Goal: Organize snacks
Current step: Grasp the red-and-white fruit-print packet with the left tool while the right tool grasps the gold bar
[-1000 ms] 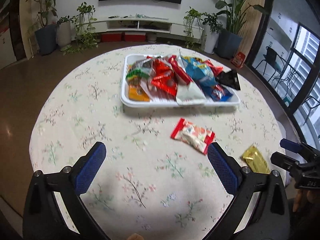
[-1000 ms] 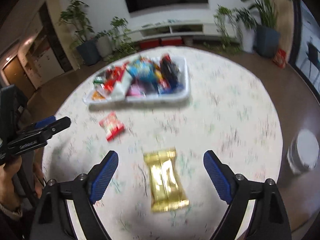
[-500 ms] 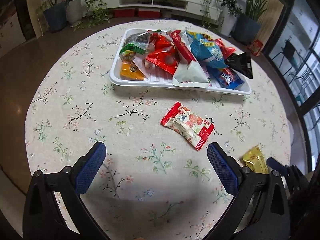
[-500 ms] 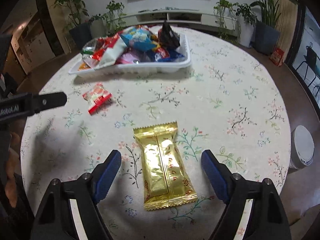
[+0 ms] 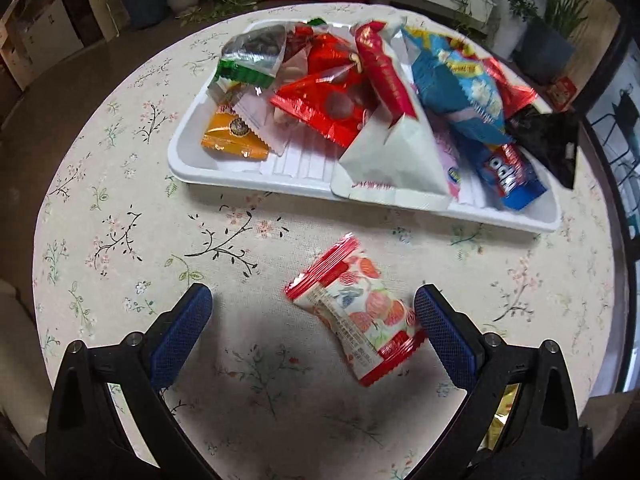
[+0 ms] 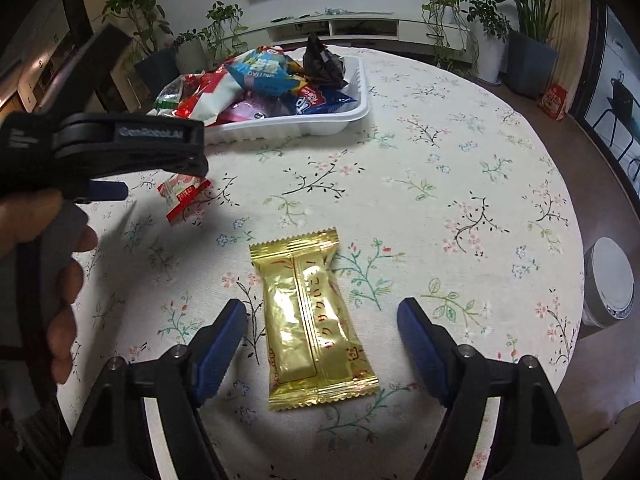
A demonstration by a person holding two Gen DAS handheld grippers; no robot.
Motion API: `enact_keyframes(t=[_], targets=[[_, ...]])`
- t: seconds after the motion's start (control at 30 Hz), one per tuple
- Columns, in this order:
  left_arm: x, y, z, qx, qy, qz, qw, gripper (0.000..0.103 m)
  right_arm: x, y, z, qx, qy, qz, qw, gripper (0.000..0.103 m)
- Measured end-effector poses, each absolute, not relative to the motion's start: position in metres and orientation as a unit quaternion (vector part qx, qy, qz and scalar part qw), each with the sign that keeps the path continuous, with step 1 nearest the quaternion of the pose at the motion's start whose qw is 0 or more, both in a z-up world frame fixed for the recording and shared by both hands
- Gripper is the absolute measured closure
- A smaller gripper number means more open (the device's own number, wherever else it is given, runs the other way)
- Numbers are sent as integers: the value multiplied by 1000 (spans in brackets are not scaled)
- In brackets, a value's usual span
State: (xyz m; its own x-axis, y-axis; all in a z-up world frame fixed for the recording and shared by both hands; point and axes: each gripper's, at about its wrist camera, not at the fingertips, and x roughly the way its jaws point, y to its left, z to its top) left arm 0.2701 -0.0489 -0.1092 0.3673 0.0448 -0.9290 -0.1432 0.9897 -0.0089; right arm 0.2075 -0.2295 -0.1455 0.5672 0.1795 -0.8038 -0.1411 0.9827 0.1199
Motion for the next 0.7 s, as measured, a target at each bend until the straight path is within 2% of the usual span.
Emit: enact_keyframes(t=[0.5,0.63,0.7], targets=[[268,-38,-120,-7,553,29,833,2,208,-224,-146,6,457,85,885,21],[269,-47,-118,6,548,6,836,9,208,-222,-147,-1,457,81,886,21],[271,-51,-118,14,543,-11,839,19,208,-220,-147,-6,457,78,886,21]])
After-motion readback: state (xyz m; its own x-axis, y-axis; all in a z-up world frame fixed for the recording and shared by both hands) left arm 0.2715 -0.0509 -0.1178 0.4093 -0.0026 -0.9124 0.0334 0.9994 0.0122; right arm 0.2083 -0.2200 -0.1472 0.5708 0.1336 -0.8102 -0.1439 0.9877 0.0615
